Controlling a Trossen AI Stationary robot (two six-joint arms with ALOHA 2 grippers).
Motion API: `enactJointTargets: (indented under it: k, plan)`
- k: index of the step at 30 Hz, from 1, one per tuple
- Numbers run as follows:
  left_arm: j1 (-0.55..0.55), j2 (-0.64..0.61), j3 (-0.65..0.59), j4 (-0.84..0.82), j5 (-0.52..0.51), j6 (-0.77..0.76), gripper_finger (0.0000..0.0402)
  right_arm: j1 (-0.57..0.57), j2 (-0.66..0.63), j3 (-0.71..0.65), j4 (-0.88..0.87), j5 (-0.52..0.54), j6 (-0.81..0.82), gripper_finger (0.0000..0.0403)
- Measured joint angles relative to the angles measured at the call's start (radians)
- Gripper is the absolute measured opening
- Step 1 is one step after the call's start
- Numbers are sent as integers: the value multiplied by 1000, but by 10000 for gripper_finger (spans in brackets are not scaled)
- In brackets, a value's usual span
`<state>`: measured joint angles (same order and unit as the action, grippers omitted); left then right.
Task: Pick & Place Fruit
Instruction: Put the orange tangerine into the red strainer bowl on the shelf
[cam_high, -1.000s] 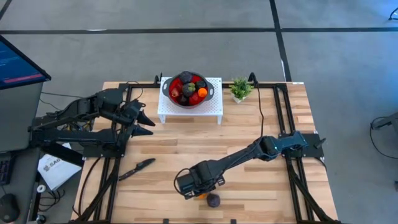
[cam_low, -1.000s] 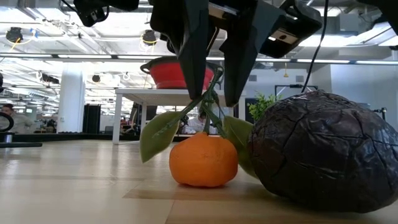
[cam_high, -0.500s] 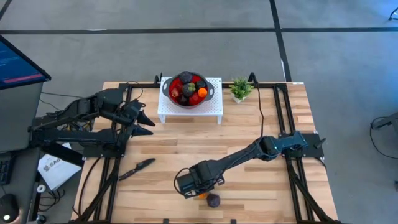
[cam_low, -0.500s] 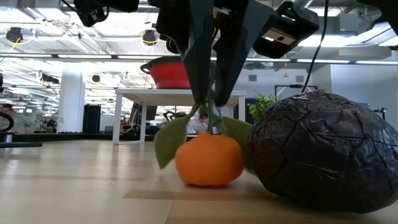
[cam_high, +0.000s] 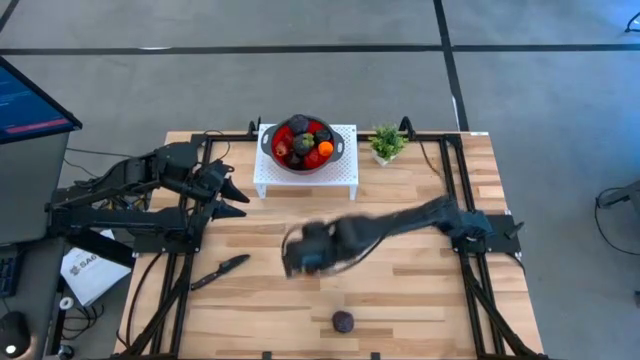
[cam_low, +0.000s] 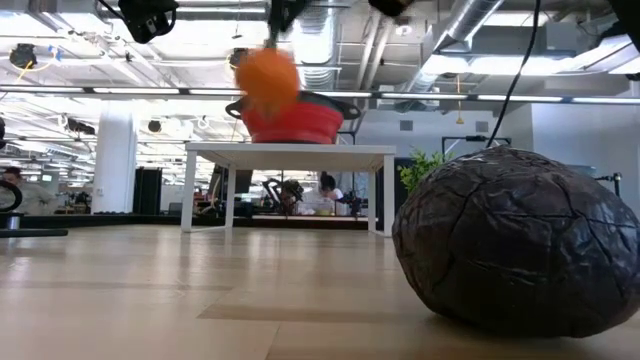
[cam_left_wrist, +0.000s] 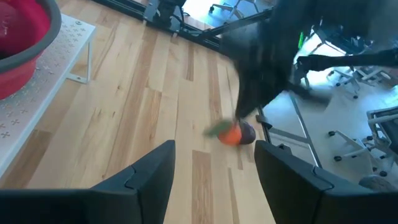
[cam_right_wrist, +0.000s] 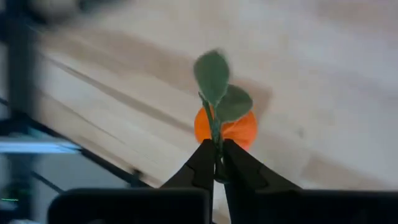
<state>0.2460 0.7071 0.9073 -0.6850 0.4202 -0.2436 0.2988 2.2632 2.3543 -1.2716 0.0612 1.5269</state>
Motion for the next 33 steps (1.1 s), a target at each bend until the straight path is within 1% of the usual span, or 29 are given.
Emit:
enactJointTargets:
  k: [3,6,9,12,15,19,23,25,31,33]
  plan:
    - [0,0,0,0,0,0,213,-58,-95,1,29,85,-65,5]
    - [0,0,0,0,0,0,213,-130,-162,1,65,147,-156,11]
    - [0,0,0,0,0,0,213,-209,-190,1,133,170,-274,13]
    - [0,0,0,0,0,0,213,-282,-187,1,221,169,-392,10]
    - [0,0,0,0,0,-1,213,-341,-181,1,263,172,-471,10]
    - [0,0,0,0,-1,-8,213,-398,-182,1,266,201,-515,16]
    - [0,0,0,0,-1,-8,213,-439,-187,1,186,181,-533,18]
    - [0,0,0,0,-3,-8,213,-452,-185,1,146,175,-535,19]
    - [0,0,0,0,-5,-8,213,-478,-171,2,127,174,-543,28]
    - [0,0,0,0,-5,-8,213,-479,-165,1,97,173,-542,31]
